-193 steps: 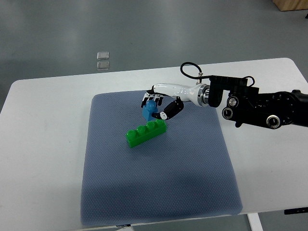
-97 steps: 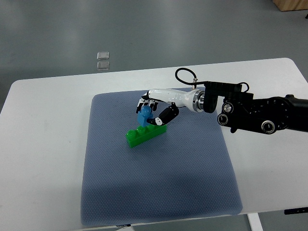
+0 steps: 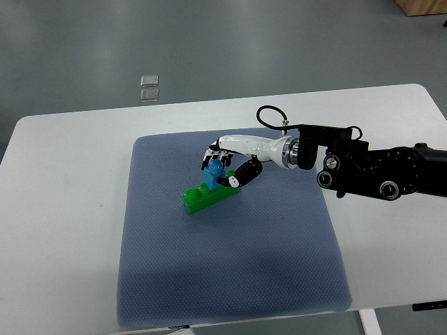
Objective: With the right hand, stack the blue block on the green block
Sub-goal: 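Lower the blue block onto the green brick's studs, then press the blue block down onto the green brick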
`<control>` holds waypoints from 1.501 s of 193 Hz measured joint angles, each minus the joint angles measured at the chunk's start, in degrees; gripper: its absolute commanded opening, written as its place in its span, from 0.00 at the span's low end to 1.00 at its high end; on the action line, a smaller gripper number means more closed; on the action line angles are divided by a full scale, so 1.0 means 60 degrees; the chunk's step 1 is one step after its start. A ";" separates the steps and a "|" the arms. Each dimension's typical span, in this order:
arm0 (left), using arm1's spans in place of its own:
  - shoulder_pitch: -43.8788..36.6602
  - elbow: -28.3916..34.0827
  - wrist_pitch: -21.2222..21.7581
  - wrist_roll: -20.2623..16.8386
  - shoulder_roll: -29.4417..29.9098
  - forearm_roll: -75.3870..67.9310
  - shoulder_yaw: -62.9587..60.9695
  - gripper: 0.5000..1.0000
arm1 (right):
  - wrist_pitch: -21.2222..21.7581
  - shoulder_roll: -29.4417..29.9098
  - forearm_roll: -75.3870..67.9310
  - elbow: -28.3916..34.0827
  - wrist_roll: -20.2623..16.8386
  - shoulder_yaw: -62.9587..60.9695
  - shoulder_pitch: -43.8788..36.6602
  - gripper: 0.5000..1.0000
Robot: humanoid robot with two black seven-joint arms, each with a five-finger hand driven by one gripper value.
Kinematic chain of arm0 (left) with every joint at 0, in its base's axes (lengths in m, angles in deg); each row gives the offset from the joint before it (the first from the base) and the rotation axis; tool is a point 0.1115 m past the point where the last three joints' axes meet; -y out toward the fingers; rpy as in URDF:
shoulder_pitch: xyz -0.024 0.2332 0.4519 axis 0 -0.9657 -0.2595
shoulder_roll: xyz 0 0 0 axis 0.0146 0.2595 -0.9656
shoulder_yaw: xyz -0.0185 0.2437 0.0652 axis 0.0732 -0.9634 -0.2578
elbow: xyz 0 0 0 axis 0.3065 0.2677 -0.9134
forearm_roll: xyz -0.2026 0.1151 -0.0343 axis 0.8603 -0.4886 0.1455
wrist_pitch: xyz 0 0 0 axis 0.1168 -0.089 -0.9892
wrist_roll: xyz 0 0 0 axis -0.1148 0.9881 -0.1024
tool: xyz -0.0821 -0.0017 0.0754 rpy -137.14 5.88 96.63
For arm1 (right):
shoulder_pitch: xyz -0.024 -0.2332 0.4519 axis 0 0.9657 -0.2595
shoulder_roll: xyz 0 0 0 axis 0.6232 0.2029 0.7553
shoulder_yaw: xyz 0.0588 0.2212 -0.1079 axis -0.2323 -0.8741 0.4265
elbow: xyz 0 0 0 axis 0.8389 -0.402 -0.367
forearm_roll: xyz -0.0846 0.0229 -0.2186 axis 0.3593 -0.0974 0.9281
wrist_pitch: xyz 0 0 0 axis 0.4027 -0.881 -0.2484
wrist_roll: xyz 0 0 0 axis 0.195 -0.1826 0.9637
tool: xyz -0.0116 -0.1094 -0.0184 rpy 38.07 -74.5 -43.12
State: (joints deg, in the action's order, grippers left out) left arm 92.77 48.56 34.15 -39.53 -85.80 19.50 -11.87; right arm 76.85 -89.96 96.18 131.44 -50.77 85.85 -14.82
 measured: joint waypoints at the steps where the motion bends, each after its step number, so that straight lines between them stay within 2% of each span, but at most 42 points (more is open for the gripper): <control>1: 0.0000 0.0000 0.0000 0.0000 0.0000 0.0000 0.0000 1.00 | -0.0002 0.0001 0.0000 0.0000 0.0000 0.0000 0.0004 0.20; 290: 0.0000 0.0000 0.0000 -0.0001 0.0000 0.0000 0.0003 1.00 | -0.0440 0.0288 0.0358 -0.0462 0.0145 -0.0033 0.0446 0.19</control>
State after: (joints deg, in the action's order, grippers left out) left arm 92.76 48.56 34.16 -39.53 -85.80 19.50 -11.85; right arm 74.21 -88.23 98.33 128.67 -49.90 85.65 -12.15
